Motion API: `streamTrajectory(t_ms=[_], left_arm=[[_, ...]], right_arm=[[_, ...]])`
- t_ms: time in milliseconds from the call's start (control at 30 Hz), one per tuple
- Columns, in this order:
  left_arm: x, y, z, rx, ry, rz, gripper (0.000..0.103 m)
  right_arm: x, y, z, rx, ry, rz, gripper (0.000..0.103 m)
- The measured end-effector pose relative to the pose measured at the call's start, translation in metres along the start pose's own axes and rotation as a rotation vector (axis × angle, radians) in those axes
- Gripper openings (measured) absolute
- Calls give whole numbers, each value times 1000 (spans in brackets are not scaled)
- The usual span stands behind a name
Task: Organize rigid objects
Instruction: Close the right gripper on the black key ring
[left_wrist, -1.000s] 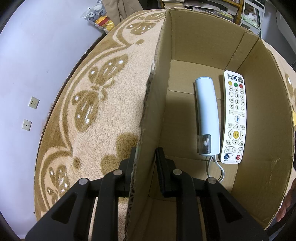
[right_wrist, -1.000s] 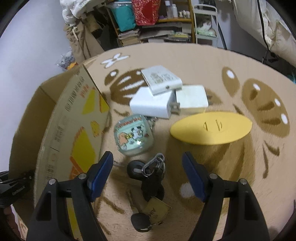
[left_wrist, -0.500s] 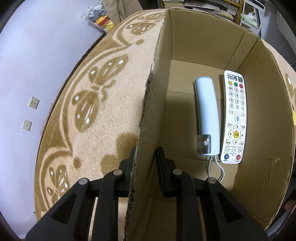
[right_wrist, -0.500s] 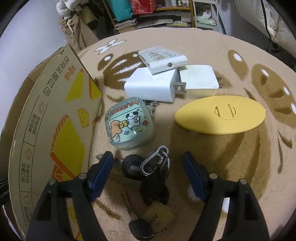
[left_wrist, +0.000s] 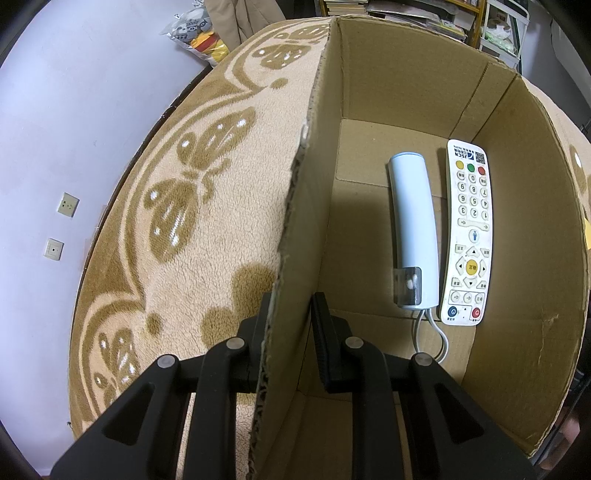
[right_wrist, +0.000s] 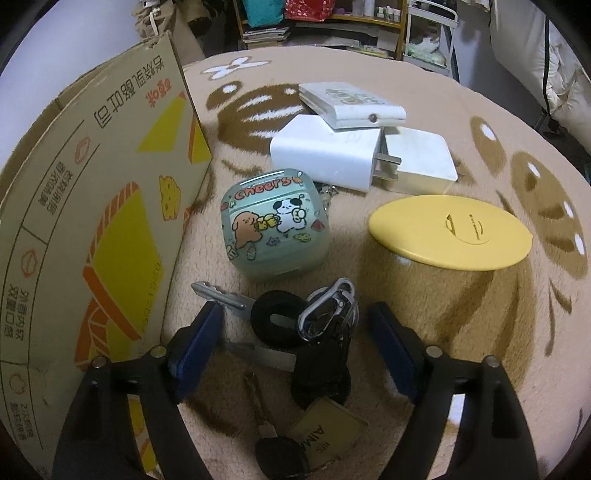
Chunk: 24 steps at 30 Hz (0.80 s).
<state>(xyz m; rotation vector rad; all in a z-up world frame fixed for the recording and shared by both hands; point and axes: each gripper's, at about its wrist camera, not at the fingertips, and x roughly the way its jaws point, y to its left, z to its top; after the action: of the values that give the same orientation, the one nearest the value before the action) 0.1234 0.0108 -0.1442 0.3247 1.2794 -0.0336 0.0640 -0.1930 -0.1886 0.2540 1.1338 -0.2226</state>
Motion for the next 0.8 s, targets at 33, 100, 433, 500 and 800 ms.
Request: streamTrajectory(t_ms=[33, 100, 433, 500, 800], left_arm=[[0, 0, 0, 0, 0, 0, 19], [0, 0, 0, 0, 0, 0, 19], [-1, -1, -1, 2, -1, 0, 19], [-1, -1, -1, -2, 0, -3, 19], [-1, 0, 0, 0, 0, -2, 19]], right_arm=[[0, 0, 0, -2, 3, -7, 86], [2, 3, 3, -14, 7, -21, 82], [-13, -11, -1, 28, -11, -6, 42], [-16, -18, -1, 69, -11, 39, 38], [-23, -28, 4, 126, -38, 146, 21]])
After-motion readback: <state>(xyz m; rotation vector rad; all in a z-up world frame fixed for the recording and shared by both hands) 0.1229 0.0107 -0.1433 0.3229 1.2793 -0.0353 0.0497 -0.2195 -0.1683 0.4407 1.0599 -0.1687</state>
